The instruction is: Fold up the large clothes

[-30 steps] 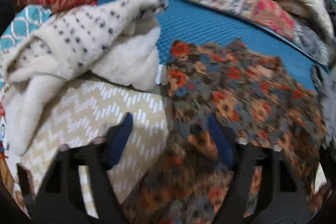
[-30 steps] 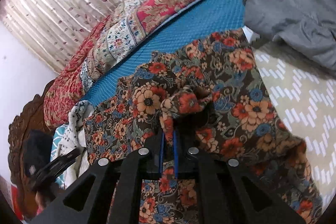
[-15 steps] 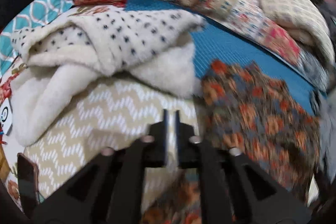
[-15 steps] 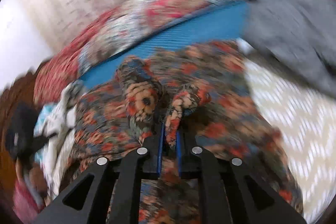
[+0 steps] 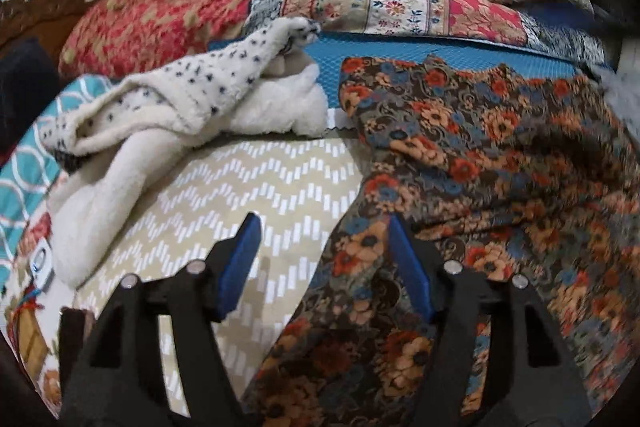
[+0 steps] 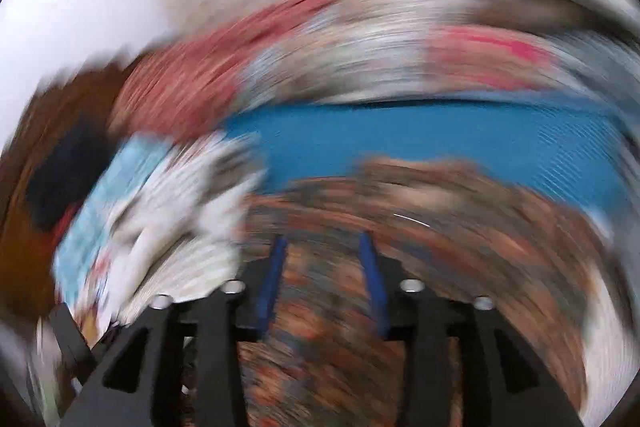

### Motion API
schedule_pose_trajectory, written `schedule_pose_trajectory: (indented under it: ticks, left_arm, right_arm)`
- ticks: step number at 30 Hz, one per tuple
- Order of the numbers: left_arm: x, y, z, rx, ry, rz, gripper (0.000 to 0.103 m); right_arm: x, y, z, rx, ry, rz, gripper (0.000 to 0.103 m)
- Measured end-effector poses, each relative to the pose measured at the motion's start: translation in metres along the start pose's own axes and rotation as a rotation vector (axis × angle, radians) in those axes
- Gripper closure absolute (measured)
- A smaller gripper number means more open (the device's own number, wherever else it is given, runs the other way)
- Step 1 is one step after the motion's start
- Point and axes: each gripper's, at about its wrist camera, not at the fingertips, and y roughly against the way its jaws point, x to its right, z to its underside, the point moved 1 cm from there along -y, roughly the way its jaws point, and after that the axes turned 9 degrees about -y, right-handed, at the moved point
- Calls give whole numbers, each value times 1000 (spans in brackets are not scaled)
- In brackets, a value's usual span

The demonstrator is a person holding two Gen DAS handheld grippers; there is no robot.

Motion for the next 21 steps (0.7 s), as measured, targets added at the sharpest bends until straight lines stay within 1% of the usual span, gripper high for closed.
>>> schedule_pose_trajectory:
  ticks: [2, 3, 4, 5, 6, 7, 8, 9, 10, 11, 12, 13, 15, 16, 17, 18, 19, 20, 21]
  left_arm:
    - [3, -4, 4, 5, -18, -17, 39]
    - [5, -8, 7, 6, -29, -23, 39]
    - [6, -12, 10, 0, -35, -28, 39]
    - [8, -19, 12, -18, -38, -31, 39]
    - [8, -25, 14, -42, -36, -30, 39]
    - [5, -32, 14, -68, -19, -25, 41]
    - [2, -33, 14, -68, 2, -16, 43]
    - [-1, -34, 14, -66, 19, -3, 51]
    - [-5, -35, 16, -64, 39, 19, 63]
    - [-7, -35, 16, -60, 47, 28, 72]
    - [-10, -34, 17, -53, 60, 30, 88]
    - [-15, -32, 17, -40, 85, 20, 99]
    - [-31, -26, 22, -11, 176, 8, 99]
    - [-39, -25, 24, -5, 219, 6, 99]
    - [-48, -25, 27, 0, 273, 12, 99]
    - [-59, -26, 31, -1, 337, 15, 99]
    - [-66, -28, 34, -14, 372, -2, 103]
    - [-72, -31, 38, -41, 411, -40, 103]
    - [-79, -36, 41, -60, 458, -30, 103]
  right_arm:
    - [-50, -50, -25, -119, 189, -15, 77]
    - [-67, -72, -34, -166, 249, 3, 77]
    - [-79, -90, -41, -194, 279, 25, 77]
    - [-88, -113, -49, -247, 288, 31, 77]
    - [-91, -128, -54, -303, 284, 26, 77]
    - [-88, -144, -57, -353, 281, 43, 77]
    - [-81, -161, -58, -403, 281, 100, 77]
    - [-72, -173, -54, -453, 261, 138, 77]
    - [-65, -182, -52, -505, 221, 135, 75]
    - [-60, -186, -47, -548, 183, 99, 53]
    - [-61, -186, -44, -562, 183, 69, 34]
    - [-64, -182, -43, -561, 185, 28, 34]
    - [-74, -162, -52, -479, 148, -97, 33]
    - [-75, -153, -59, -427, 117, -158, 33]
    - [-74, -144, -68, -353, 67, -231, 33]
    - [-70, -141, -74, -308, 27, -262, 33]
    - [-66, -144, -76, -273, -5, -268, 33]
    - [-58, -150, -74, -232, -43, -261, 33]
    - [-51, -160, -72, -203, -67, -240, 33]
